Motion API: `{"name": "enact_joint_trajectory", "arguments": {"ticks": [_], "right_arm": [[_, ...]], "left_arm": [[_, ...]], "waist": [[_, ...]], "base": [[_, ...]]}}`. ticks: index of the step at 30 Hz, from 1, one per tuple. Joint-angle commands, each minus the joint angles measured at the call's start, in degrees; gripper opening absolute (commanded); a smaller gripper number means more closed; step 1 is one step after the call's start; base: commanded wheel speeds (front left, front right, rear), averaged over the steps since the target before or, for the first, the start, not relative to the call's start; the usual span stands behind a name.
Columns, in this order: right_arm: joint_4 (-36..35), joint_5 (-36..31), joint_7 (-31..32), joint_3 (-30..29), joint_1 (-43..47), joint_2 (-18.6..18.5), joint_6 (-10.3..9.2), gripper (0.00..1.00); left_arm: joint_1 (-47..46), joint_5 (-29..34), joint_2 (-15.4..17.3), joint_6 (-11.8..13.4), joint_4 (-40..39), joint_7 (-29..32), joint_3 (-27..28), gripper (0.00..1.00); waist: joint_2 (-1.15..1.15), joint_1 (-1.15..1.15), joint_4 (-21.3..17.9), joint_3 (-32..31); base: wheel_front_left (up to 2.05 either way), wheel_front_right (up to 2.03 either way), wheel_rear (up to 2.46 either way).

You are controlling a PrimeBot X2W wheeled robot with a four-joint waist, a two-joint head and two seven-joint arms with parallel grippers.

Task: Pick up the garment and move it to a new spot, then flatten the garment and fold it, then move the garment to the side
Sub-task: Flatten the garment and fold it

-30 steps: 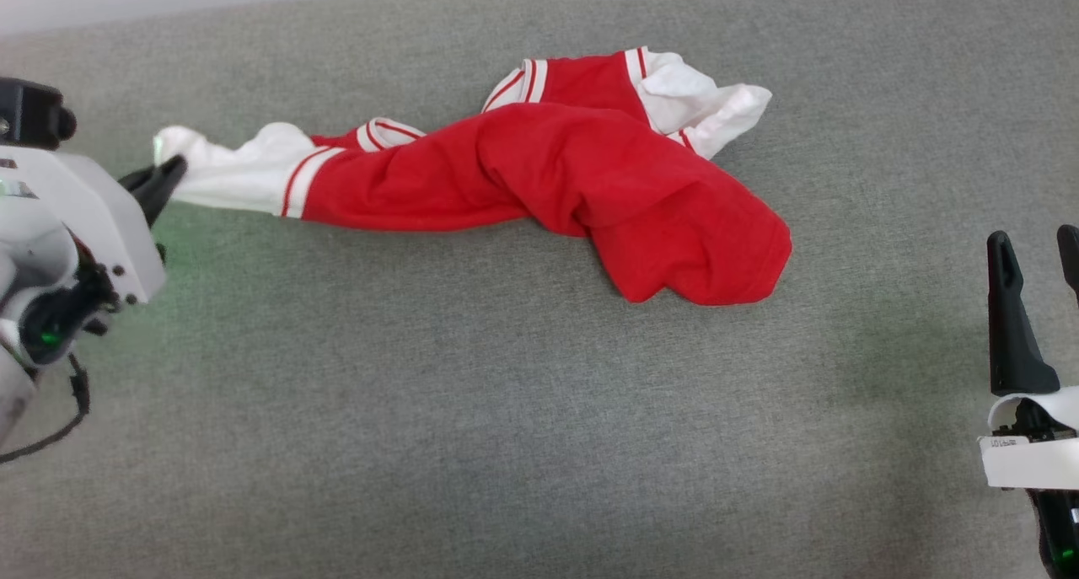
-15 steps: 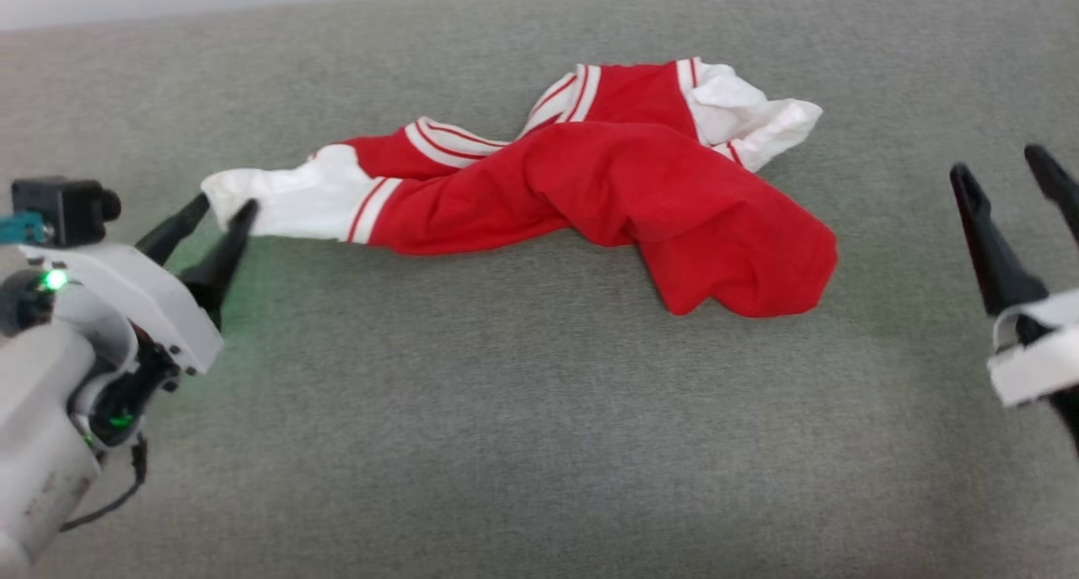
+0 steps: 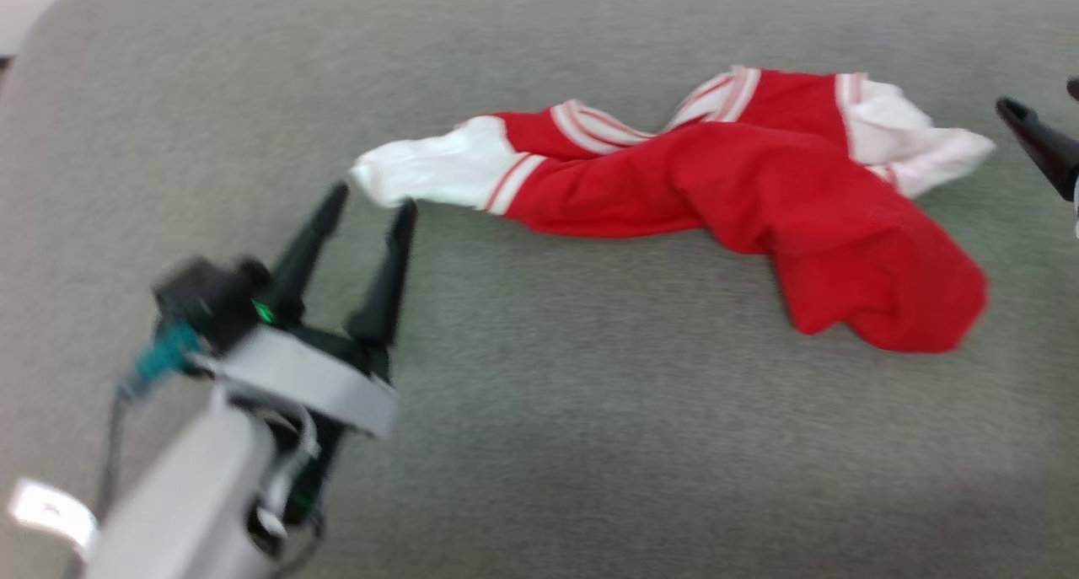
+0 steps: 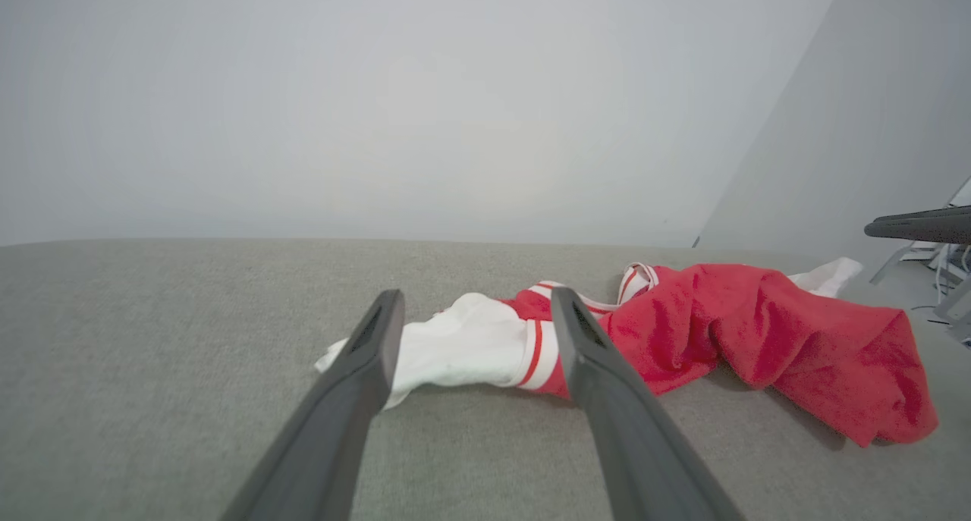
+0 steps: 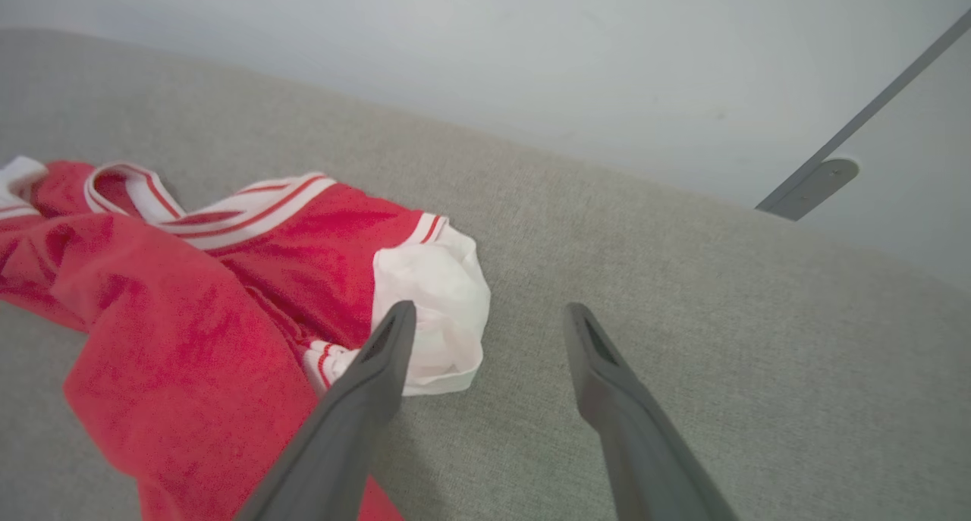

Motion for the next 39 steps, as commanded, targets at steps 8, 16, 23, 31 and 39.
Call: {"name": "enact_joint_trajectory", "arguments": {"ticks": [8, 16, 23, 31, 39], "right_arm": [[7.03, 0.45, 17.47, 11.93, -9.19, -4.7, -0.09, 1.0], [7.22, 2.35, 24.08, 18.5, -12.52, -6.9, -0.09, 0.6], [9.26, 4.1, 15.54, 15.23, -9.88, -8.76, -0.09, 0.0], [11.57, 7.73, 2.15, 5.75, -0.69, -8.96, -0.09, 0.0], [14.9, 9.0, -9.68, -5.17, 9.1, -7.03, -0.09, 0.0]], "left_arm": [[11.38, 14.49, -10.44, -2.06, -4.63, 0.02, 8.5, 1.0], [13.62, 20.19, -15.39, -6.33, -5.74, 0.01, 14.08, 1.0], [14.0, 22.85, -17.88, -8.81, -5.61, 0.01, 17.38, 1.0], [15.59, 24.29, -18.75, -10.35, -6.34, 0.01, 20.56, 1.0], [16.73, 24.88, -18.09, -10.97, -8.14, 0.01, 22.39, 1.0]], "waist": [[0.0, 0.0, 8.61, 4.4], [0.0, 0.0, 9.32, 6.0], [0.0, 0.0, 7.94, 5.78], [0.0, 0.0, 4.65, 5.13], [0.0, 0.0, 1.84, 4.69]], "base": [[0.0, 0.0, 0.0], [0.0, 0.0, 0.0], [0.0, 0.0, 0.0], [0.0, 0.0, 0.0], [0.0, 0.0, 0.0]]}}
